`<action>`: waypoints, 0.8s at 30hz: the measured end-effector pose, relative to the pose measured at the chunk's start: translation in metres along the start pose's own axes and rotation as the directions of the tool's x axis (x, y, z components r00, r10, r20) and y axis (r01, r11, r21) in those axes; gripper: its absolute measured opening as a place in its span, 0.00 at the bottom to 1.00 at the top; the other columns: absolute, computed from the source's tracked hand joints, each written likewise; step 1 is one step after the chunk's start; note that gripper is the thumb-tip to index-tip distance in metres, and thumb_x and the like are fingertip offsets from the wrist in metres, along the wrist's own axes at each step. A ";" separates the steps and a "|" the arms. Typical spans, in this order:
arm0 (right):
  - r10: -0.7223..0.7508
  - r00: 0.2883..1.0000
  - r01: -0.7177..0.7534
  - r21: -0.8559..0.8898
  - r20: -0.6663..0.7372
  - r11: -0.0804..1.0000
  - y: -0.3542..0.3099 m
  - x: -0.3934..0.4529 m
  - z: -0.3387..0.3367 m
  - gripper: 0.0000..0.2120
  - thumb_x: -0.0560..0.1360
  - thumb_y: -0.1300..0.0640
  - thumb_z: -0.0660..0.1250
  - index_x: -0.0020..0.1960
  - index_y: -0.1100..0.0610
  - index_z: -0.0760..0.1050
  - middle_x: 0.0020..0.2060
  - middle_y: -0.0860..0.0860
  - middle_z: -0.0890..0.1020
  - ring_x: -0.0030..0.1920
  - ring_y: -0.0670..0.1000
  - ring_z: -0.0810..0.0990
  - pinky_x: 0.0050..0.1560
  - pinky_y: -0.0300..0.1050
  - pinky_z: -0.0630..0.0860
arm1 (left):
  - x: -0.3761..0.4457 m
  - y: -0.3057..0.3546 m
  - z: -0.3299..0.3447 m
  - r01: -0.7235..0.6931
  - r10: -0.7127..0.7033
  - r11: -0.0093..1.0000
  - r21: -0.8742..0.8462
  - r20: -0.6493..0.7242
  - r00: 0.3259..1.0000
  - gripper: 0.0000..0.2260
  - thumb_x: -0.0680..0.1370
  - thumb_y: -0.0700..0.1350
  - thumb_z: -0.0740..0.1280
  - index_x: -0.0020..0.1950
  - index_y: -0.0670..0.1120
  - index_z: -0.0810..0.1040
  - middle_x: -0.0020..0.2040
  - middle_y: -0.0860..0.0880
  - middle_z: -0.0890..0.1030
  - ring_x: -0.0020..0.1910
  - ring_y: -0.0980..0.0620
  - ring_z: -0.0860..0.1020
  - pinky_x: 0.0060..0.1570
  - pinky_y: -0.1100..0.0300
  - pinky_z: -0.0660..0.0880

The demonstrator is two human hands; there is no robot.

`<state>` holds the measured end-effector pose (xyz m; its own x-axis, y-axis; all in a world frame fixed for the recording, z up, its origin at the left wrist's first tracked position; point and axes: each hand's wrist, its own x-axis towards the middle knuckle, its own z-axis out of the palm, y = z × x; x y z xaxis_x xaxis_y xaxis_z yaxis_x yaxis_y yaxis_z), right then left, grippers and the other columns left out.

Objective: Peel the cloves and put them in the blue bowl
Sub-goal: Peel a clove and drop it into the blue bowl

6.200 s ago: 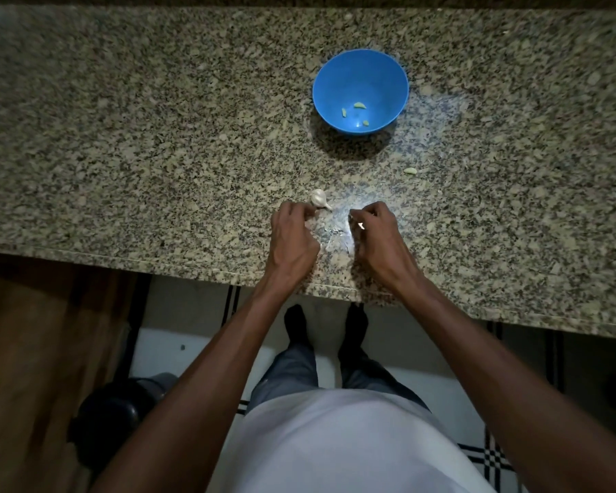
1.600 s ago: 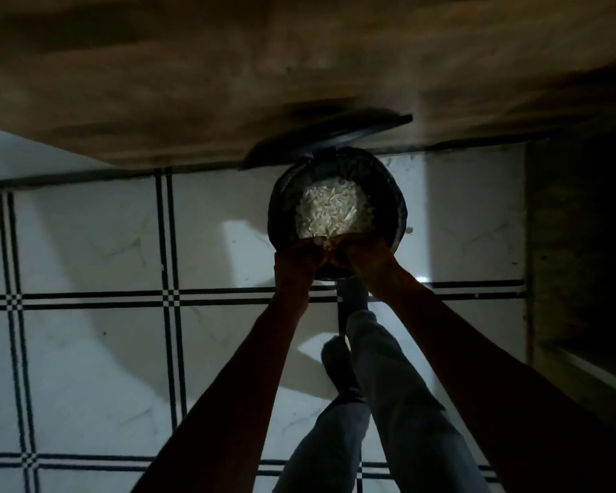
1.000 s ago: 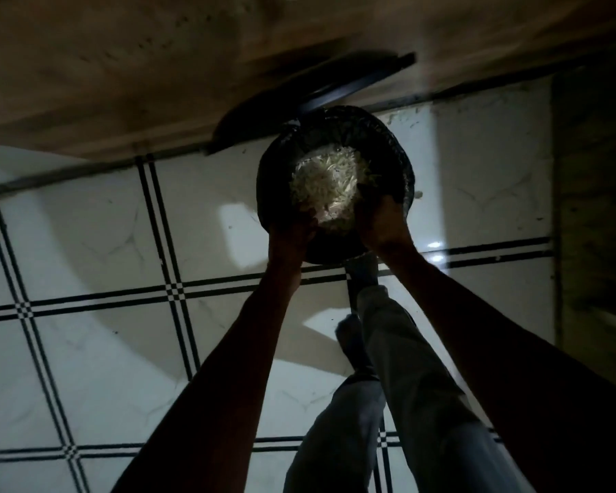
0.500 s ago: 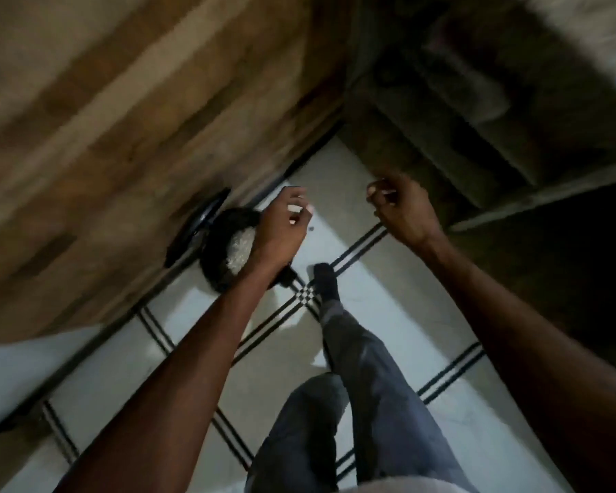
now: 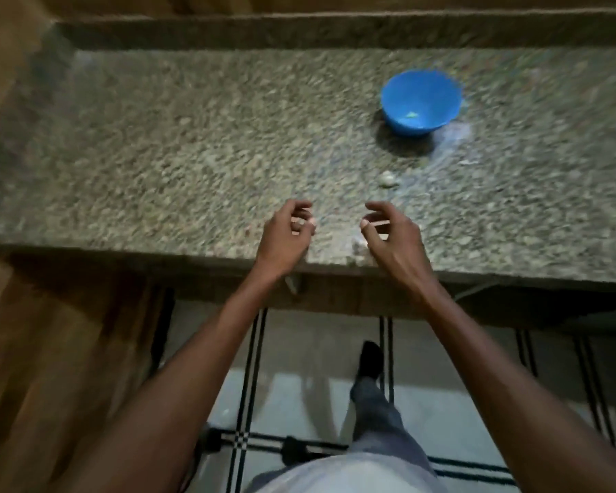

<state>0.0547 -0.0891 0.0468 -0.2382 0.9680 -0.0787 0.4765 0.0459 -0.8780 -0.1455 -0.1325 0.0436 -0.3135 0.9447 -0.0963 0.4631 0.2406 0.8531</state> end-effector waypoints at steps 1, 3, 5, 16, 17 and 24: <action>0.023 0.999 -0.024 -0.019 -0.029 1.000 0.008 0.011 -0.020 0.16 0.83 0.54 0.67 0.69 0.55 0.77 0.53 0.49 0.84 0.47 0.40 0.82 0.39 0.26 0.75 | 0.016 0.010 0.017 -0.012 0.012 1.000 0.013 0.027 1.000 0.13 0.81 0.41 0.69 0.66 0.43 0.78 0.53 0.48 0.82 0.47 0.50 0.83 0.48 0.59 0.80; 0.067 0.995 -0.070 -0.040 -0.078 0.997 0.026 0.031 -0.054 0.13 0.83 0.56 0.68 0.67 0.56 0.79 0.50 0.50 0.83 0.42 0.36 0.81 0.35 0.25 0.74 | 0.047 0.024 0.046 -0.034 0.030 0.997 0.064 0.065 0.997 0.13 0.81 0.40 0.70 0.65 0.42 0.78 0.53 0.48 0.82 0.48 0.51 0.82 0.50 0.58 0.80; 0.089 0.989 -0.097 -0.057 -0.121 0.994 0.044 0.050 -0.082 0.12 0.82 0.57 0.68 0.65 0.57 0.80 0.48 0.50 0.84 0.41 0.38 0.82 0.36 0.27 0.75 | 0.078 0.030 0.071 -0.041 0.031 0.991 0.124 0.083 0.996 0.14 0.79 0.41 0.72 0.64 0.42 0.79 0.54 0.45 0.83 0.50 0.48 0.82 0.53 0.53 0.80; 0.018 0.983 -0.101 -0.460 -0.181 0.882 0.107 0.151 -0.126 0.16 0.82 0.64 0.67 0.69 0.62 0.79 0.60 0.61 0.76 0.62 0.59 0.75 0.56 0.40 0.69 | 0.145 0.015 0.105 -0.137 0.071 0.934 0.330 0.204 0.976 0.17 0.76 0.40 0.73 0.65 0.42 0.78 0.54 0.47 0.76 0.53 0.47 0.77 0.54 0.53 0.76; 0.006 0.989 -0.081 -0.507 -0.147 0.858 0.109 0.157 -0.128 0.15 0.81 0.65 0.68 0.68 0.61 0.80 0.61 0.60 0.76 0.63 0.60 0.74 0.56 0.41 0.68 | 0.148 0.015 0.104 -0.148 0.078 0.932 0.332 0.215 0.974 0.17 0.76 0.41 0.73 0.64 0.43 0.78 0.53 0.48 0.75 0.51 0.48 0.76 0.52 0.55 0.75; 0.024 0.990 -0.100 -0.578 -0.139 0.810 0.117 0.167 -0.127 0.11 0.71 0.73 0.73 0.51 0.62 0.84 0.48 0.58 0.77 0.46 0.59 0.78 0.43 0.52 0.80 | 0.164 0.007 0.104 -0.165 0.106 0.959 0.231 0.249 0.963 0.14 0.77 0.43 0.73 0.62 0.47 0.77 0.49 0.50 0.76 0.46 0.54 0.75 0.41 0.66 0.69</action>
<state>0.1787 0.1090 -0.0090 -0.1070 0.9937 -0.0330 0.8989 0.0825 -0.4303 -0.1072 0.0479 -0.0194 -0.0459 0.9904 -0.1301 0.6872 0.1258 0.7155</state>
